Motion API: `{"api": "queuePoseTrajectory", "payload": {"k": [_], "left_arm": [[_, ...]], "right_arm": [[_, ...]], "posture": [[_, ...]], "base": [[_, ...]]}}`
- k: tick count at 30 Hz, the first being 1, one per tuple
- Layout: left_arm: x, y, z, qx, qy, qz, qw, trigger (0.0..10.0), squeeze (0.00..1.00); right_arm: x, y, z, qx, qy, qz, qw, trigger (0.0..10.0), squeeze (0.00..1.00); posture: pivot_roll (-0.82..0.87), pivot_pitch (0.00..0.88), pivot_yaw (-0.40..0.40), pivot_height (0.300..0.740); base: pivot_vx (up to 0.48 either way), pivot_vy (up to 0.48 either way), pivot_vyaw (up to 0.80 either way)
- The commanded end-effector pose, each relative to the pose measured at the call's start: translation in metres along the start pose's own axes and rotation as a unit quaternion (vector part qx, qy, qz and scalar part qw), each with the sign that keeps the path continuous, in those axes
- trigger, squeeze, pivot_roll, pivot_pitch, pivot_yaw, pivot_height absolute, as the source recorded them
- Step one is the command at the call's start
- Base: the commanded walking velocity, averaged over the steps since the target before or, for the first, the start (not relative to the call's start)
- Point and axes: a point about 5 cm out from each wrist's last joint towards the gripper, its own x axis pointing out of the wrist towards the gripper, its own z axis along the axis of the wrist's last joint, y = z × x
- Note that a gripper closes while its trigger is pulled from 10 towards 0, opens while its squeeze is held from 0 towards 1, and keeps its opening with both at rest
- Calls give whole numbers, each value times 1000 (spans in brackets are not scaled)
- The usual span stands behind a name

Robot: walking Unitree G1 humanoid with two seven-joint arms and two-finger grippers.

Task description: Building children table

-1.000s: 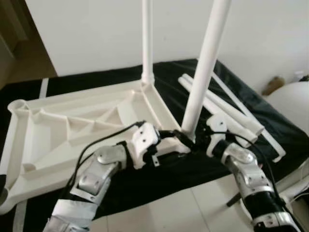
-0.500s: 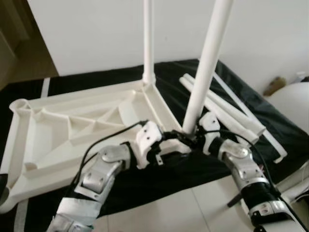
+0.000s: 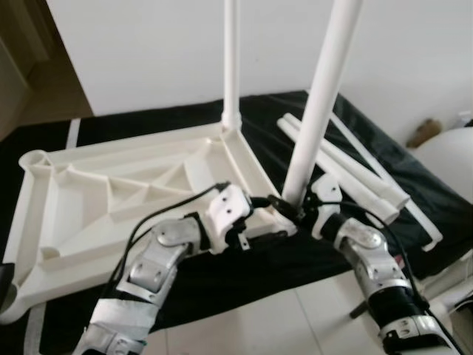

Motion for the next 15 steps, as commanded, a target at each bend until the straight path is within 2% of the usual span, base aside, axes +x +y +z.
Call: {"api": "queuePoseTrajectory", "payload": {"k": [1,6,9,12,15], "left_arm": [[-1,8,0,5,-3,76,997,10000,0],[0,7,-1,-21,-11,69,997,10000,0],[1,12,-3,-15,-2,94,995,10000,0],[2,13,-4,-18,-4,98,995,10000,0],[2,14,-6,-27,-1,98,995,10000,0]], "right_arm": [[-7,-4,-13,9,35,-48,998,10000,0],[-4,2,-9,24,26,-79,996,10000,0],[-1,6,-8,57,25,-156,986,10000,0],[0,9,-7,57,20,-180,982,10000,0],[0,16,-11,70,21,-255,964,10000,0]], "posture": [[-66,0,0,740],[-69,0,-1,740],[-71,0,-2,740],[-69,0,-3,740],[-66,0,-7,740]], "base": [[0,0,0],[0,0,0],[0,0,0],[0,0,0],[0,0,0]]}}
